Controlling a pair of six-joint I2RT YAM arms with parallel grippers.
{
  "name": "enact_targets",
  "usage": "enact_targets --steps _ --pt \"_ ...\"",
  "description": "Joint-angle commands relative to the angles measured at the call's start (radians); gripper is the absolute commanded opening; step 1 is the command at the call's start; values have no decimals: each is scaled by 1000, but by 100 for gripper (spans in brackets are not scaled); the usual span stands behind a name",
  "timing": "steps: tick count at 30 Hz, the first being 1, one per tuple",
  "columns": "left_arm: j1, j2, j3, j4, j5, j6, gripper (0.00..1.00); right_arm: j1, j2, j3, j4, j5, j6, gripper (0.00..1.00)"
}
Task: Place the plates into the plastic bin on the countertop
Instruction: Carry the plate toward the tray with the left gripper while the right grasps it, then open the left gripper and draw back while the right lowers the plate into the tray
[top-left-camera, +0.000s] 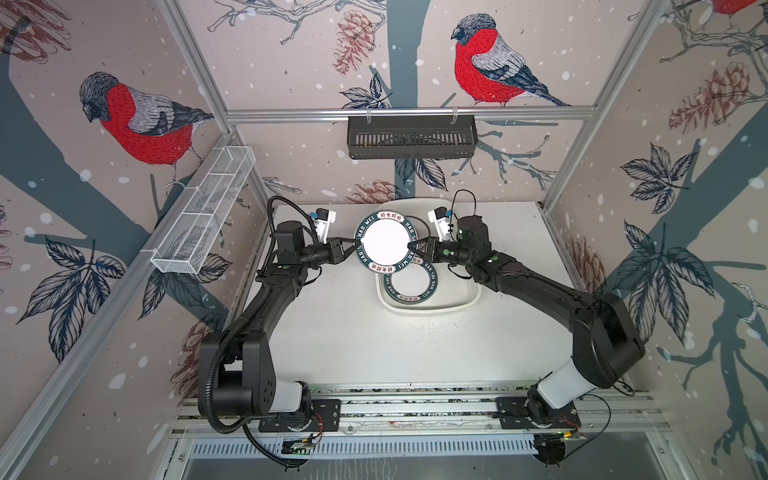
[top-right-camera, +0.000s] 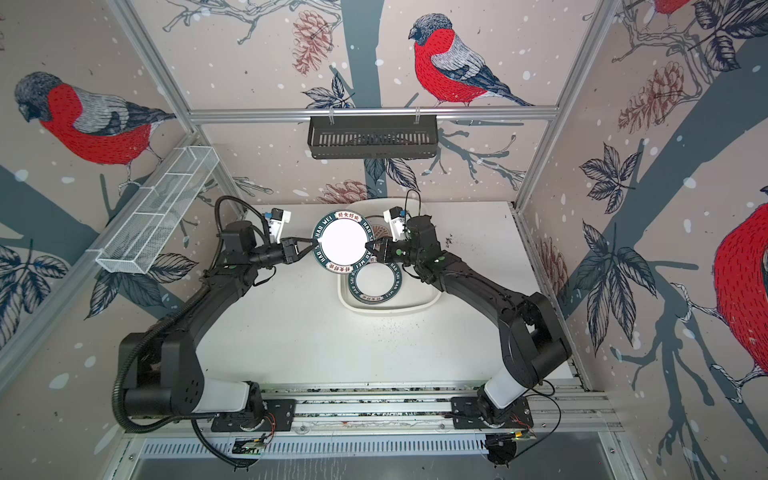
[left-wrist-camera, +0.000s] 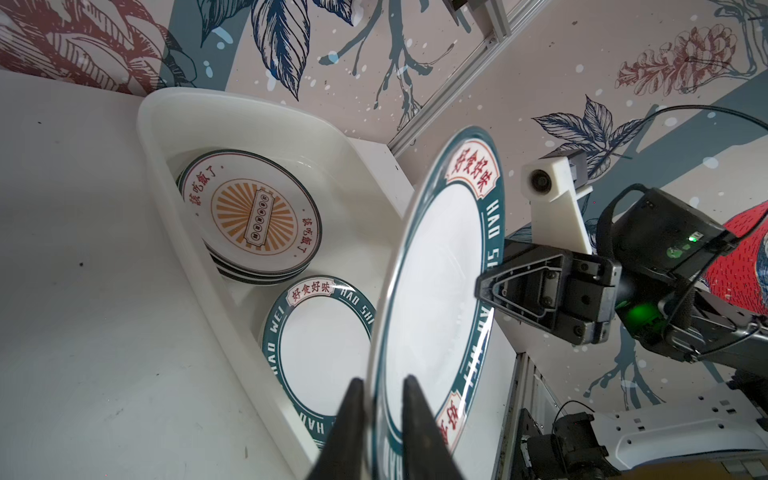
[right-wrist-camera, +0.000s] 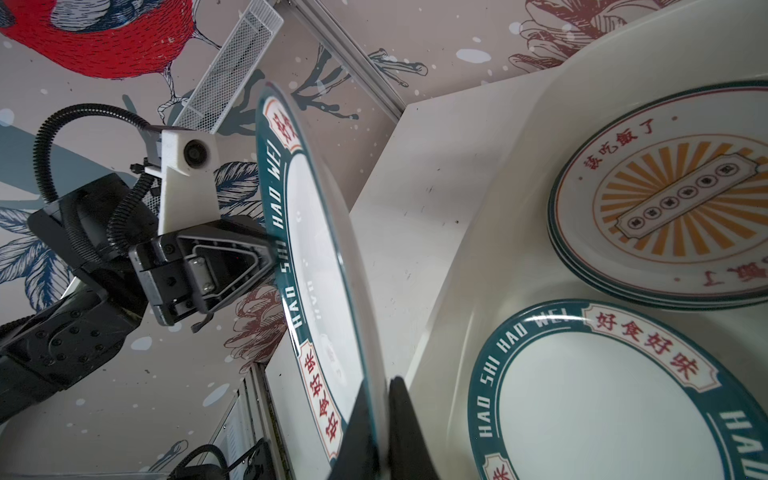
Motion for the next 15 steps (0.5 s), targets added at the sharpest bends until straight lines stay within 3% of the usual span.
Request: enact_targets --steps 1,5,15 --pt "-4 -4 3 45 20 1 56 -8 -14 -3 39 0 16 2" --pt "-3 3 56 -72 -31 90 74 -39 -35 -16 27 -3 11 2" --pt "-3 -54 156 -278 -200 353 83 -184 -56 -53 -159 -77 -61 2"
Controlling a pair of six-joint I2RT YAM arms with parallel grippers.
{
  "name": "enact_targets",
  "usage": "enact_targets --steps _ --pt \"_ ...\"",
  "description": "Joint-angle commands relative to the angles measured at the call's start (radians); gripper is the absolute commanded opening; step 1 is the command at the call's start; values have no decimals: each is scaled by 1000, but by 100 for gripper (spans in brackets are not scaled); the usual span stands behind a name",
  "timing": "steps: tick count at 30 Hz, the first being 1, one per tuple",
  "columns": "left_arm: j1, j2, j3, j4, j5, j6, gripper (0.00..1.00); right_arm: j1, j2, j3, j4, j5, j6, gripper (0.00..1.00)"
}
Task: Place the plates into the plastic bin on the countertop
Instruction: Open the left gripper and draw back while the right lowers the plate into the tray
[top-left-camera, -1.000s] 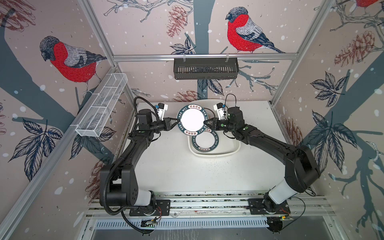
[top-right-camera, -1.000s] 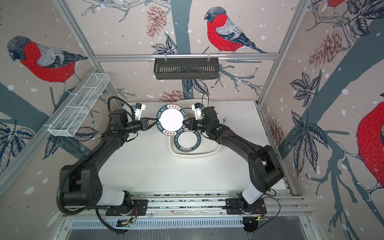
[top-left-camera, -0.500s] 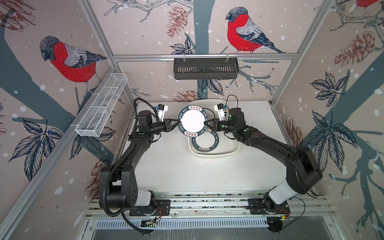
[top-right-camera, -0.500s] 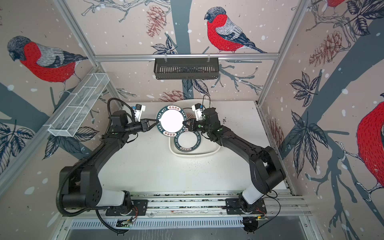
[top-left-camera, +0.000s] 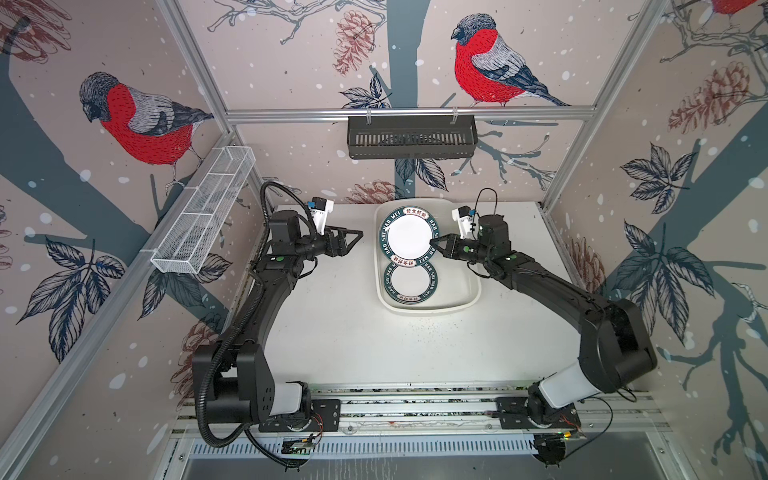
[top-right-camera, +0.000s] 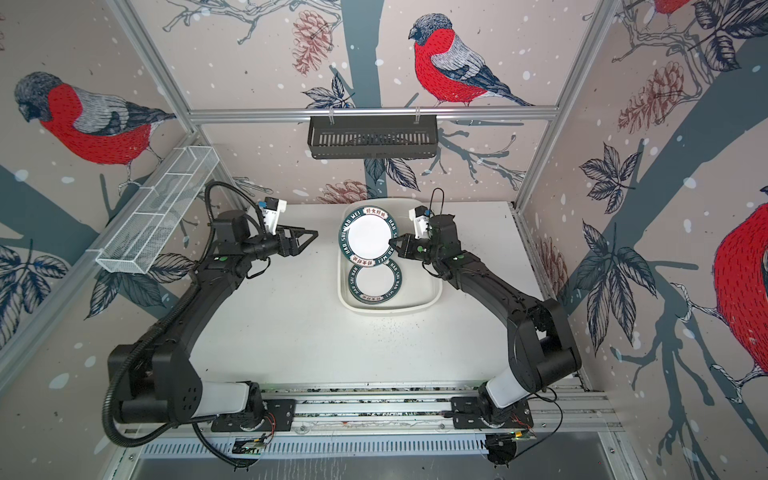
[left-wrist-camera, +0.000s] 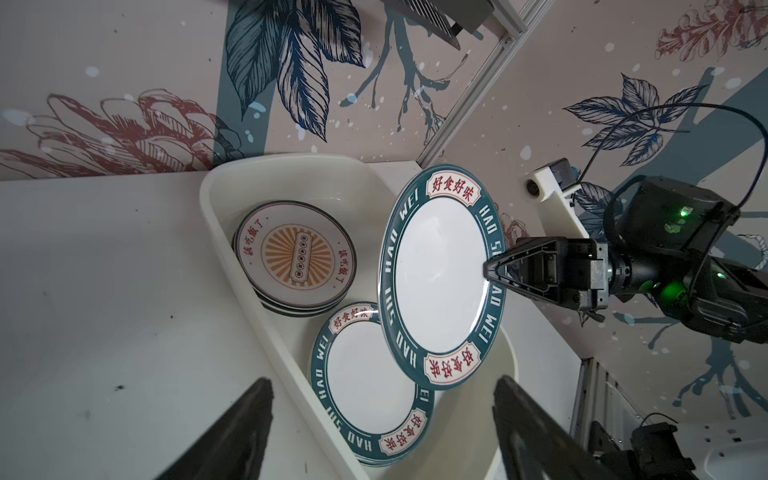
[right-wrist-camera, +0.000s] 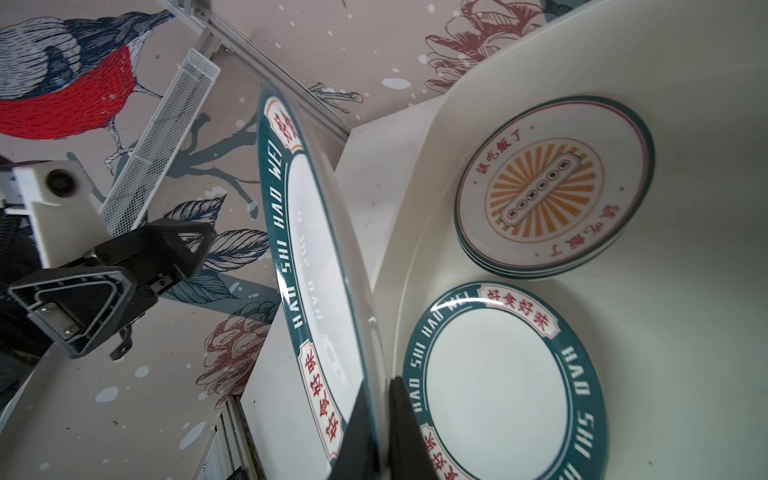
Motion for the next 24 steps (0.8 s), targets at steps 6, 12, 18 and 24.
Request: enact_targets --steps 6,12,18,24 --pt "-2 -88 -12 -112 -104 188 95 -55 -12 -5 -202 -6 -110 2" --pt "-3 -136 7 -190 -145 267 97 -66 29 5 -264 -2 -117 3" --pt "-2 -183 -18 -214 -166 290 96 -63 115 44 -317 -17 -124 4" --pt "-2 -202 -60 -206 -155 285 95 -62 165 80 -341 -41 -128 5"
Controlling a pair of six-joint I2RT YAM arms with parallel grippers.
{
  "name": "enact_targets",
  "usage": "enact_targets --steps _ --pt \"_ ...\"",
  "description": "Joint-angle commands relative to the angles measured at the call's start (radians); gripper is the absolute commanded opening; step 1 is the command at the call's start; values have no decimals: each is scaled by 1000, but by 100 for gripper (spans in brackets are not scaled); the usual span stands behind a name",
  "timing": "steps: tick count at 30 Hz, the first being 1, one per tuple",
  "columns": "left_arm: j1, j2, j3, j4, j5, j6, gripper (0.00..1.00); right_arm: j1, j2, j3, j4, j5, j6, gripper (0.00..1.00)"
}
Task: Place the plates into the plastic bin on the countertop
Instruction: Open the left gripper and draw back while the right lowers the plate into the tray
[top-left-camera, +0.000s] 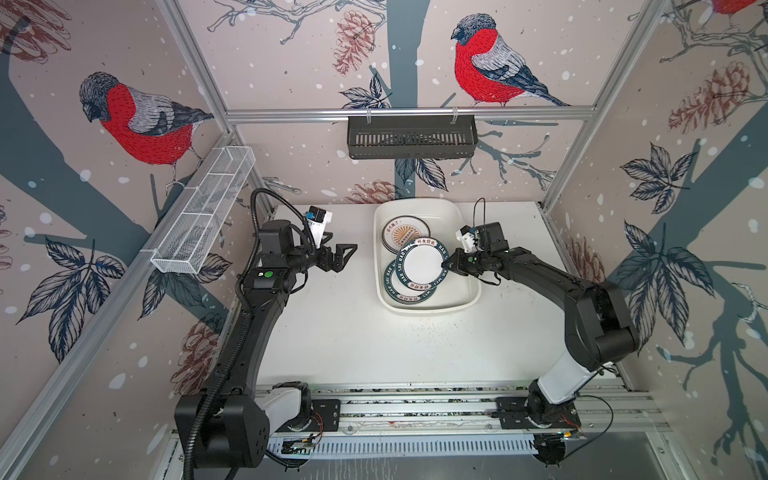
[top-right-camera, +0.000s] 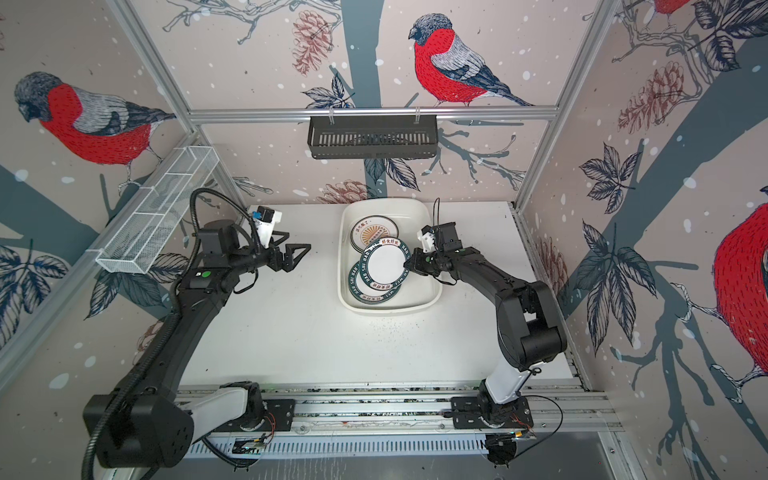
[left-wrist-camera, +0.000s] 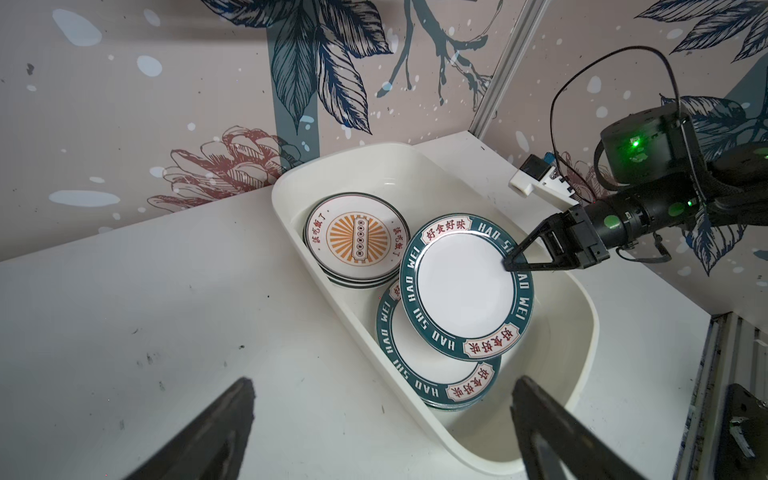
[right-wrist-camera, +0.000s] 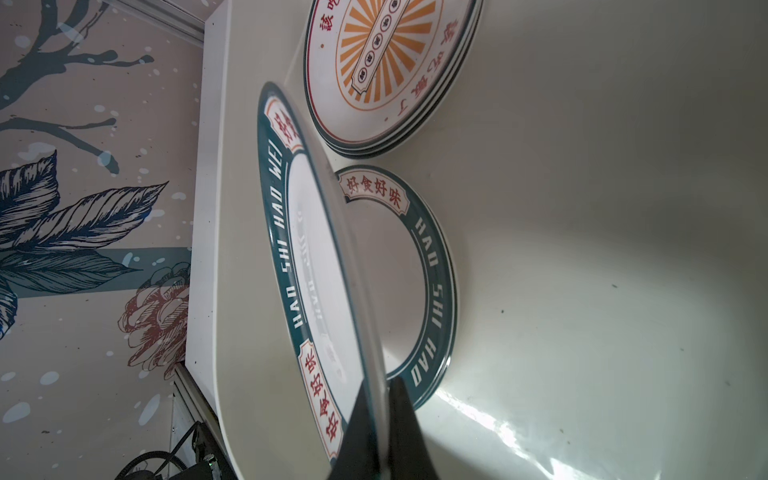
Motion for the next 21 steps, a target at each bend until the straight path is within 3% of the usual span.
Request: enact_targets --steps 1,6,21 --pt "-2 -10 -4 -2 3 21 95 1 28 26 -4 -54 -21 5" --pt "-1 1 -17 22 59 -15 95 6 68 41 -4 -78 -16 6" --pt "-2 7 -17 28 74 -16 95 16 115 54 -37 -59 -29 9"
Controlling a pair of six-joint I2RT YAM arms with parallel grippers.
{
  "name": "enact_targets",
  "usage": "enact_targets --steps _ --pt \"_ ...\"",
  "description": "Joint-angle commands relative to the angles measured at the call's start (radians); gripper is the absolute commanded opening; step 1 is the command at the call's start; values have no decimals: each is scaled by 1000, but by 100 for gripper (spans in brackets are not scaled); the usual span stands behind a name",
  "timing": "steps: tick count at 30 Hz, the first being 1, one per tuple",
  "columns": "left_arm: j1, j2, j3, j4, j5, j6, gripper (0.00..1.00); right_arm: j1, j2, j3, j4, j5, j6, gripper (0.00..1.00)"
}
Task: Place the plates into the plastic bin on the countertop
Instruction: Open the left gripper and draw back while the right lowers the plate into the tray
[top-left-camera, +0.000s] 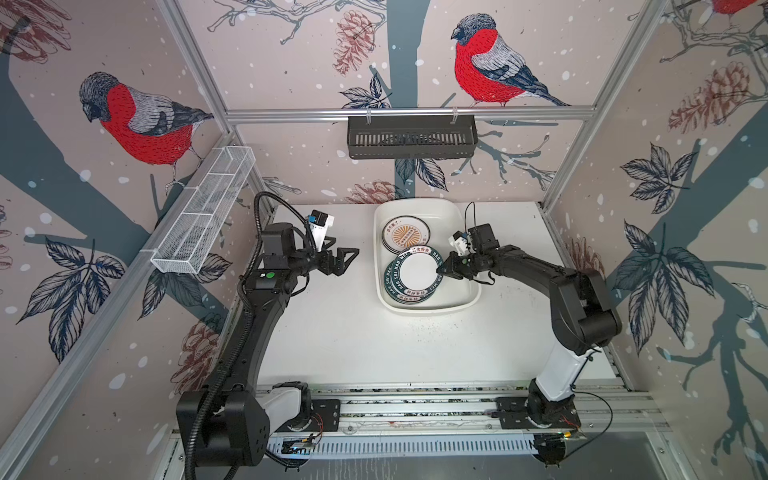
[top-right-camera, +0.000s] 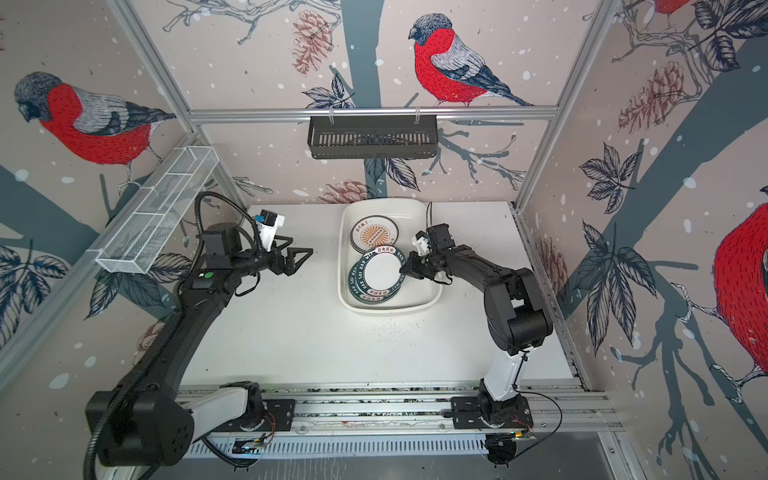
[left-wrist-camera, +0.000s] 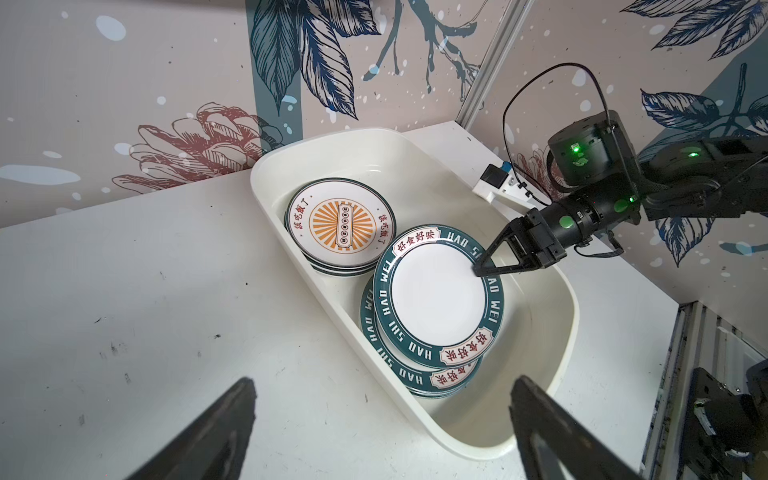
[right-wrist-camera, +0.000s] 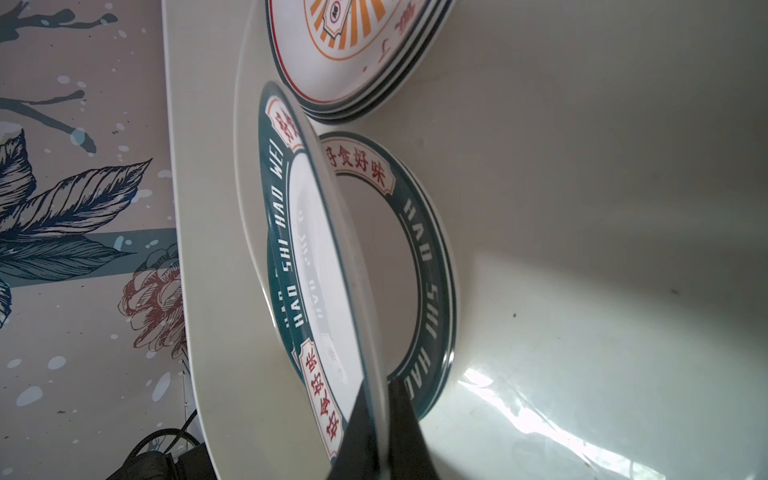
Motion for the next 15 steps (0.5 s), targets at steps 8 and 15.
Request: enact_targets --steps 8,15 --pt "-2 -6 1 20 29 2 95 17 21 30 -46 28 -35 13" --pt "-3 -7 1 12 50 14 94 21 32 39 -74 51 -49 18"
